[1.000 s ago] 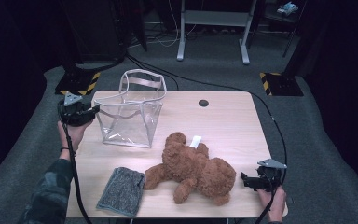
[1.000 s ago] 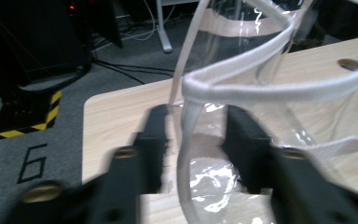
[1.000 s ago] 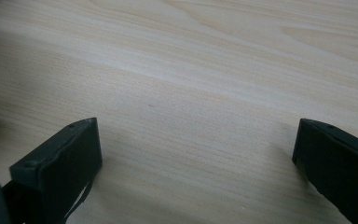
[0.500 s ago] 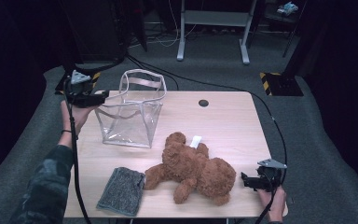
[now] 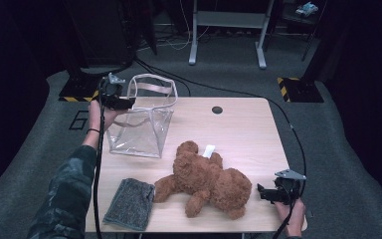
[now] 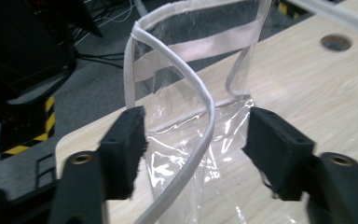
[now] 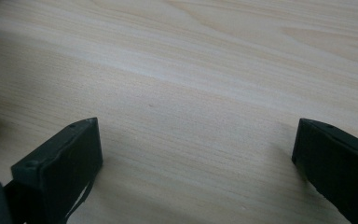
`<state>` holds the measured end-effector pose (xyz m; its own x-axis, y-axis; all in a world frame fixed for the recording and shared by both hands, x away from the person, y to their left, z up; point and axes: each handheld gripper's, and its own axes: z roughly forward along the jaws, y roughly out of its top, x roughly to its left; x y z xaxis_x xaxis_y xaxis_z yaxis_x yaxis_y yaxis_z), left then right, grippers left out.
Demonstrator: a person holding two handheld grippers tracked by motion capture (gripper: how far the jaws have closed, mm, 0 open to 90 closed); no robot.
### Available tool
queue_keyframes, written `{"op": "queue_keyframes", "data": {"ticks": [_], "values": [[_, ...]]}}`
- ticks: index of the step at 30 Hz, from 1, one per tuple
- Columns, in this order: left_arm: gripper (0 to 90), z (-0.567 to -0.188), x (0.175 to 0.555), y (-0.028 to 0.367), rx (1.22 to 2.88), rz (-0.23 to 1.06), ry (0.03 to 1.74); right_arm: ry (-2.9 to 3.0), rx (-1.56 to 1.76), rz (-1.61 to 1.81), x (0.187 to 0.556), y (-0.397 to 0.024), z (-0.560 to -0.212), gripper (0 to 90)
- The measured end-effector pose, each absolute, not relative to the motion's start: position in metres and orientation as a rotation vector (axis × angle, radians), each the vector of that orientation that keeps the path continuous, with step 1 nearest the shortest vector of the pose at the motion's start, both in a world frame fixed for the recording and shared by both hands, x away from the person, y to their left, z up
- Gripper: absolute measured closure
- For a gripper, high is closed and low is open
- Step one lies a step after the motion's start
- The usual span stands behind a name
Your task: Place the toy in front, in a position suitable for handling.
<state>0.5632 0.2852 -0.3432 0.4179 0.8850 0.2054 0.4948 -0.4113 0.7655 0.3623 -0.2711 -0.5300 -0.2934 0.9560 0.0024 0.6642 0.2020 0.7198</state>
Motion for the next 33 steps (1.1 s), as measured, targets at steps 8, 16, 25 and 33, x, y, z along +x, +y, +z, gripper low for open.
{"op": "queue_keyframes", "data": {"ticks": [8, 16, 25, 33], "values": [[82.3, -0.352, 0.573, 0.281, 2.069, 0.798, 1.278, 2.033, 1.508, 0.866, 0.362, -0.271, -0.53, 1.0], [87.0, -0.351, 0.571, 0.294, 1.97, 0.867, 1.378, 2.033, 1.508, 0.866, 0.362, -0.271, -0.53, 1.0], [87.0, -0.351, 0.568, 0.318, 1.907, 0.928, 1.492, 2.033, 1.508, 0.866, 0.362, -0.271, -0.53, 1.0], [81.9, -0.351, 0.566, 0.334, 1.86, 0.935, 1.544, 2.032, 1.508, 0.866, 0.362, -0.271, -0.53, 1.0]]}}
